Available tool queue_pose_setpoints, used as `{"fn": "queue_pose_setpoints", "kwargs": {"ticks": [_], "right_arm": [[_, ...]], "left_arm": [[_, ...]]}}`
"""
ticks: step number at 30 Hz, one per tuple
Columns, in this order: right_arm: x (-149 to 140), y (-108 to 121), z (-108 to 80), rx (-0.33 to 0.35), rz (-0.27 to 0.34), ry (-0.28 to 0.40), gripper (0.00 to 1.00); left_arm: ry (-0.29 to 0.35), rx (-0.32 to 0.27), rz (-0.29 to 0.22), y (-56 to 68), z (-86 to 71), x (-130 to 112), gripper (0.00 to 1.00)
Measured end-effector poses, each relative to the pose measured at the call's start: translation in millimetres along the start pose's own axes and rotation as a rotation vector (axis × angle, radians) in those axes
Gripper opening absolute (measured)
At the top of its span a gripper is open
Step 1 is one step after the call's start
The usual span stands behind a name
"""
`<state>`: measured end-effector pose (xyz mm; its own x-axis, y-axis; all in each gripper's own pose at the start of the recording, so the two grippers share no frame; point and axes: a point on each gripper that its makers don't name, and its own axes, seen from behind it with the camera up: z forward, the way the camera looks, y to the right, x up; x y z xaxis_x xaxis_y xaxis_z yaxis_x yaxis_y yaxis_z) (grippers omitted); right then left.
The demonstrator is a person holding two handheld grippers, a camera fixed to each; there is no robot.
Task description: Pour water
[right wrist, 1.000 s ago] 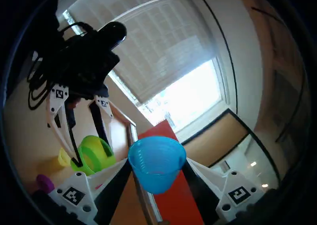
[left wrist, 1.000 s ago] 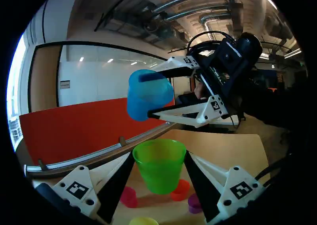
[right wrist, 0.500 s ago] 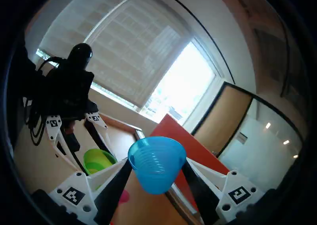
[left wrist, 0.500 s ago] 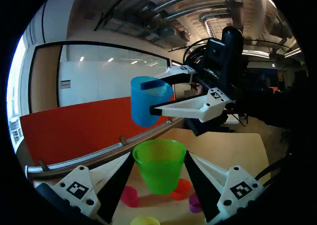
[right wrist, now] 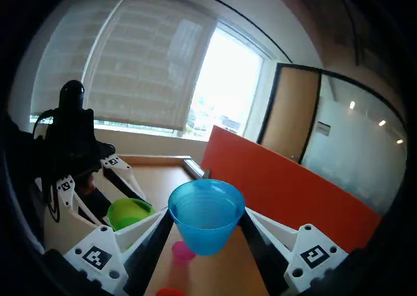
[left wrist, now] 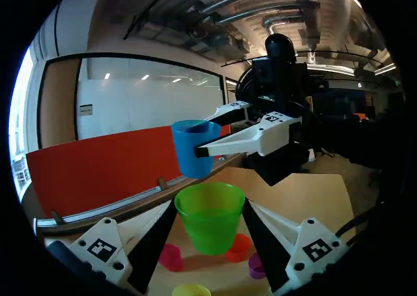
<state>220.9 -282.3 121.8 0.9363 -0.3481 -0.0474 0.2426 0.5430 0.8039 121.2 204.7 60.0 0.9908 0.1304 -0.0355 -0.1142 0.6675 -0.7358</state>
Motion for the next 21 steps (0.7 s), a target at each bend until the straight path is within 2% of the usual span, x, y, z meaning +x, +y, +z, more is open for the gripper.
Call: {"fn": "queue_pose_setpoints", "kwargs": {"ticks": [5,9,12,21], "right_arm": [[-10.4,0.3,1.1,0.007,0.106,-0.039,0.9],[-15.5,-4.8,0.0,0.027,0.167,-0.061,0.9],[-19.3,-4.2,-1.4,0.023,0.181,-0.074,0.9],[-36.7,-1.3,-8.6,0.008,0.163,-0.125,0.9]], "left_arm": [[-0.007,-0.003,0.004,0.8,-0.1,-0.8,0.88],[-0.019,-0.004,0.011,0.6,0.0,-3.6,0.88],[-0.029,-0.003,0.012,-0.1,0.1,-5.6,0.88],[-0.072,-0.004,0.006,-2.2,-1.1,-17.6,0.88]]}}
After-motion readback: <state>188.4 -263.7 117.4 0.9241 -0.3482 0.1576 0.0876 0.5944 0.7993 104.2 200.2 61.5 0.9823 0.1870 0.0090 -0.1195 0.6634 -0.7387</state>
